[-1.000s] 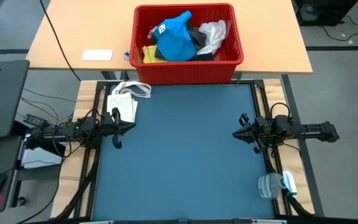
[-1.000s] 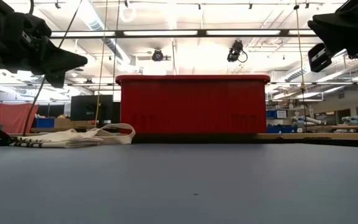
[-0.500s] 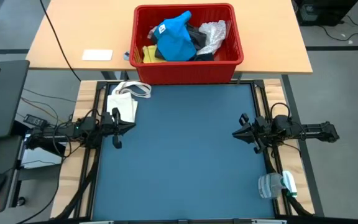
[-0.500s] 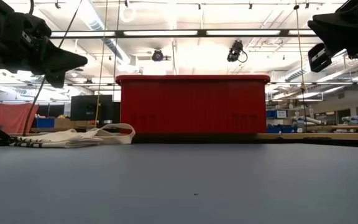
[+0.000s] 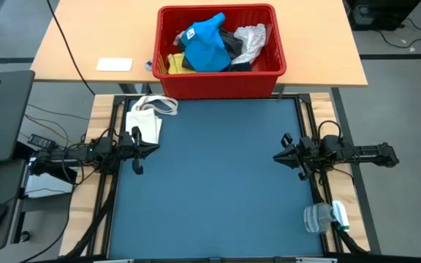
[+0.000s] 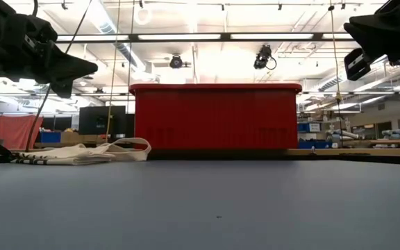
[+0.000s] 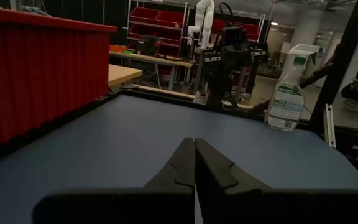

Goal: Fold laundry

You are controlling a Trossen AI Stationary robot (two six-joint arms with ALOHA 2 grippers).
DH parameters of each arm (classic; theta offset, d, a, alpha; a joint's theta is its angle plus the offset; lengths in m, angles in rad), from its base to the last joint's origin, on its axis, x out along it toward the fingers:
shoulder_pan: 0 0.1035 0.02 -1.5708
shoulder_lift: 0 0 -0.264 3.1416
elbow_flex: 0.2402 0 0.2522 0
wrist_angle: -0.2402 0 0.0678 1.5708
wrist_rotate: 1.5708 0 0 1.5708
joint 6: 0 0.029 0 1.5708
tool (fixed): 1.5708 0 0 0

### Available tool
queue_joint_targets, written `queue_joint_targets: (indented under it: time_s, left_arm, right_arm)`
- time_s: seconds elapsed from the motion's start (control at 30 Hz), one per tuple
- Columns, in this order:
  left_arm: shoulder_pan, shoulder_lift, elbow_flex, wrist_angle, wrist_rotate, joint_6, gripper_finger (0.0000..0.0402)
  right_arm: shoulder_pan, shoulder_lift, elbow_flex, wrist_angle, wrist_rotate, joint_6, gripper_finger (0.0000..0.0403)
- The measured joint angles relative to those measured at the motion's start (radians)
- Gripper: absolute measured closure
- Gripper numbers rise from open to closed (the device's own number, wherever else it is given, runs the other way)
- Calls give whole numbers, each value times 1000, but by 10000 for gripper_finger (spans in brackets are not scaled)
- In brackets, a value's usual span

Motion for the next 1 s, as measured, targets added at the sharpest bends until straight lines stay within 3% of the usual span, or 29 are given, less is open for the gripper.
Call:
queue_joint_targets:
  time_s: [0.23, 0.4, 0.53, 0.7, 0.87, 1.0]
  left_arm:
    - [0, -1, 0, 35, 0, 4, 397]
    - [0, 0, 0, 107, -1, -242, 397]
    - [2, 0, 0, 143, -26, -324, 397]
    - [2, 32, 0, 133, -188, -540, 397]
    - [2, 135, 1, 212, -253, -651, 397]
    - [2, 269, 78, 234, -307, -653, 397]
  right_arm:
    - [0, 0, 0, 0, 0, 0, 353]
    - [0, 0, 0, 0, 0, 0, 353]
    - [0, 0, 0, 0, 12, 0, 353]
    - [-16, 1, 0, 37, 265, 0, 353]
    - [-20, 6, 0, 205, 465, -15, 353]
    - [-20, 6, 0, 325, 464, 43, 353]
